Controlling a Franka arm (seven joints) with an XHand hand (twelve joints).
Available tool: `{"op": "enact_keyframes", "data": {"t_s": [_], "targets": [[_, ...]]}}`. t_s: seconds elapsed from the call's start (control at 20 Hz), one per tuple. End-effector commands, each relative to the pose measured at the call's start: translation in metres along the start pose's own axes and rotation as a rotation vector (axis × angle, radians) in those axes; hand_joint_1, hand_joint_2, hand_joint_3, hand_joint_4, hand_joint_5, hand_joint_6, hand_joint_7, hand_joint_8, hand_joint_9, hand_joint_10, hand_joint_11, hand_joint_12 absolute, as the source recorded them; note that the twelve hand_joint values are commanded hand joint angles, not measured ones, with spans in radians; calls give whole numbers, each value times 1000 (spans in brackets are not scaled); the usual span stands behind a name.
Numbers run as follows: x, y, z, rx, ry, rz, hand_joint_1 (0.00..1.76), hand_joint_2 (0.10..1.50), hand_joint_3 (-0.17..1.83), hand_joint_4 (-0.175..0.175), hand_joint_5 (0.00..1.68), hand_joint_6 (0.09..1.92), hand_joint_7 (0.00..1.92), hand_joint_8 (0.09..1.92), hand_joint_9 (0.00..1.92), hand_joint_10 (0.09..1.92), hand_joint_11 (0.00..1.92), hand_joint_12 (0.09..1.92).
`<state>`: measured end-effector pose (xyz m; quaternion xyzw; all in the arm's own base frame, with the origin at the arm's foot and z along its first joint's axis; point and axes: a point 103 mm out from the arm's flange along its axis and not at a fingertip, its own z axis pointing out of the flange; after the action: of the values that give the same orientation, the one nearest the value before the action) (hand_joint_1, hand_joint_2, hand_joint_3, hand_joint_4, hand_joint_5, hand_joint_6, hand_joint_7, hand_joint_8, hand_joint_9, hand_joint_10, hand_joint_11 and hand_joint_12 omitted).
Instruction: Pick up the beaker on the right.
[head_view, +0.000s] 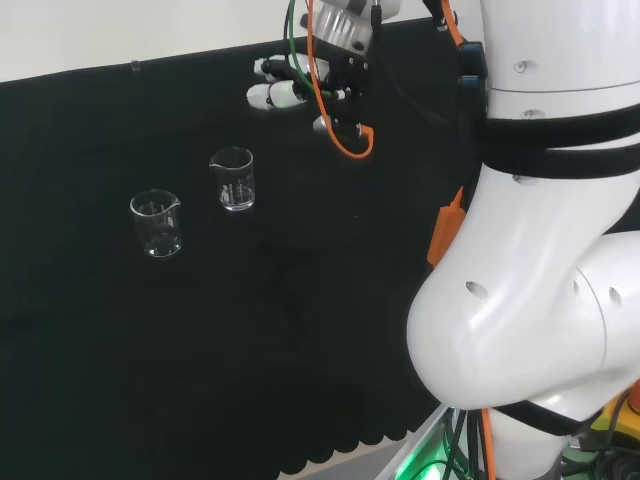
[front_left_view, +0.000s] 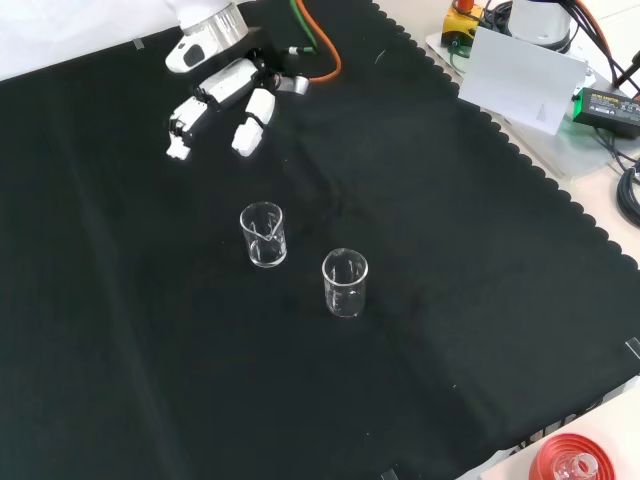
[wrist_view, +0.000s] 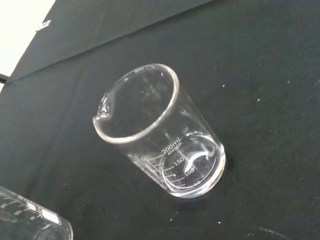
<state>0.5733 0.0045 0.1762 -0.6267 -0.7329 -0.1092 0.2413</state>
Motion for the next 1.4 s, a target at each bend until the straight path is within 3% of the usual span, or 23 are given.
{"op": "enact_keyframes", "data": {"t_s": [0.05, 0.6, 0.85, 0.95, 1.05, 1.4], "targets": [[-9, 6, 23, 8, 97, -41, 506, 1084, -169, -53, 247, 87, 133, 619, 230, 726, 0, 1027], [-13, 2, 53, 45, 184, -146, 643, 896, -175, -62, 190, 87, 131, 635, 255, 727, 0, 1108], [-17, 0, 64, 31, 249, -170, 785, 862, -175, -109, 134, 87, 122, 654, 280, 746, 0, 1168], [-20, 3, 70, 85, 303, -197, 824, 858, -175, -120, 117, 87, 129, 665, 294, 753, 0, 1192], [-20, 4, 77, 89, 321, -205, 844, 858, -175, -128, 50, 87, 66, 662, 248, 745, 0, 1171], [-20, 5, 86, 84, 317, -232, 870, 852, -175, -141, 52, 87, 47, 686, 229, 754, 0, 1147]]}}
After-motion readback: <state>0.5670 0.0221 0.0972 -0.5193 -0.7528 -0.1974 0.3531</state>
